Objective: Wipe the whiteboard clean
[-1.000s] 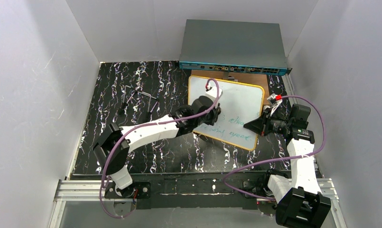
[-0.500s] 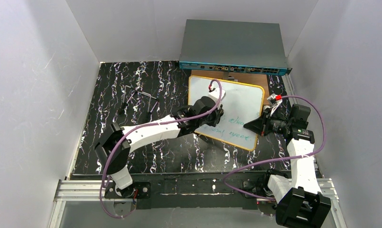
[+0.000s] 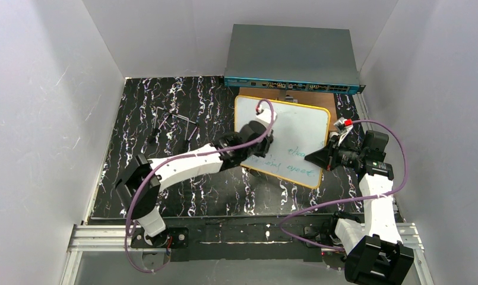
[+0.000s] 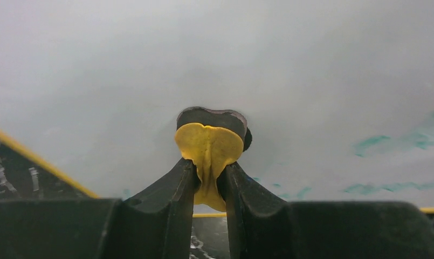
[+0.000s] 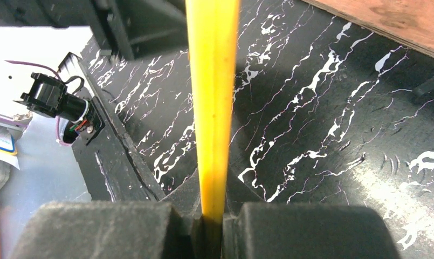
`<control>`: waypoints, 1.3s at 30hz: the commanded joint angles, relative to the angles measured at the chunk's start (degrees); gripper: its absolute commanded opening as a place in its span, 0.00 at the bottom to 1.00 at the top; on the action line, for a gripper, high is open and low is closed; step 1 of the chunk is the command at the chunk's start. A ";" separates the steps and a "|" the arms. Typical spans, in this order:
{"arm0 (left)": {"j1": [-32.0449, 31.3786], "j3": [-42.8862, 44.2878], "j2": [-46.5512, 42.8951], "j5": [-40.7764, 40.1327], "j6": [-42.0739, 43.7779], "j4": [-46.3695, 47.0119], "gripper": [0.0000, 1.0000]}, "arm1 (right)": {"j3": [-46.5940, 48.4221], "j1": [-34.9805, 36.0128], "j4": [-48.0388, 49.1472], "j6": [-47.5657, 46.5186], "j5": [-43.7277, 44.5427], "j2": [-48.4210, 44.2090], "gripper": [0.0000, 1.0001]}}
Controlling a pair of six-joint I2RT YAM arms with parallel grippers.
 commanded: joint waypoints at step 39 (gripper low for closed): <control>-7.69 -4.72 -1.33 -0.05 -5.74 5.27 0.00 | 2.96 0.33 0.92 -1.13 -8.72 -1.58 0.01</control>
